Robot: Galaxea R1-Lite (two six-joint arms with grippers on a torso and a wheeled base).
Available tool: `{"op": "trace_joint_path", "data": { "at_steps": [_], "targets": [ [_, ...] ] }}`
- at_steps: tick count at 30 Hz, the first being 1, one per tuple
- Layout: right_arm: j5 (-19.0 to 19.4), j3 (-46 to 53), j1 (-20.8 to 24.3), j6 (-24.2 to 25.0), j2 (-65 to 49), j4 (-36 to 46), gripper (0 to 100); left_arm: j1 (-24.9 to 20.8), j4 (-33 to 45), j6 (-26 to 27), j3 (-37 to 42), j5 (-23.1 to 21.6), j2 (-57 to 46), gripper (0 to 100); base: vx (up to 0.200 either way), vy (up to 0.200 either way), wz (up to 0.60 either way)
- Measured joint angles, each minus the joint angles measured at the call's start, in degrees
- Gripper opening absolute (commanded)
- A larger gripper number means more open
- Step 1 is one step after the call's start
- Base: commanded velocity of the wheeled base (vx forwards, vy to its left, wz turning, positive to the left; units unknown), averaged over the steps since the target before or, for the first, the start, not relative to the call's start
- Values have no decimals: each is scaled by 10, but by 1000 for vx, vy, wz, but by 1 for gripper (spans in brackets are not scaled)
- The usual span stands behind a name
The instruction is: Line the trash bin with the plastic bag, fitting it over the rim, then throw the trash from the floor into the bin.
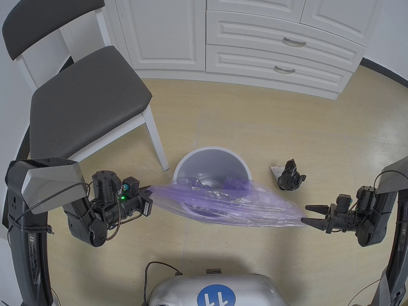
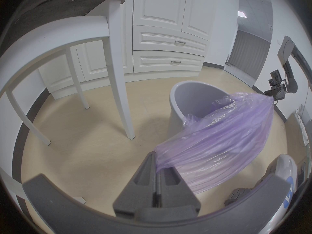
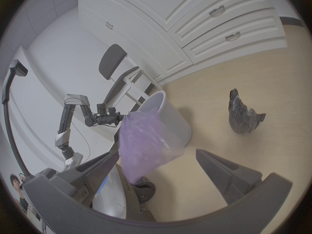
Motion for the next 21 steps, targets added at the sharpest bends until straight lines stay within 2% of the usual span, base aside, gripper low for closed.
{"op": "trace_joint_path", "data": {
  "at_steps": [6,11,14,18,21],
  "targets": [
    [2,-2,-9,1,5,0,100,1,1,0,0,-1,0,0,0,0,0],
    [-24,-3,-3,7,-9,0,100,1,2,0,0,-1,0,0,0,0,0],
    [-78,3,14,13,-34,0,100,1,1,0,-1,-1,0,0,0,0,0],
    [-224,16,68,15,-93,0,100,1,-2,0,1,-1,-2,0,0,0,0],
    [-307,23,126,-1,-139,0,100,1,-5,-1,4,-2,-6,0,0,0,0]
  ]
}}
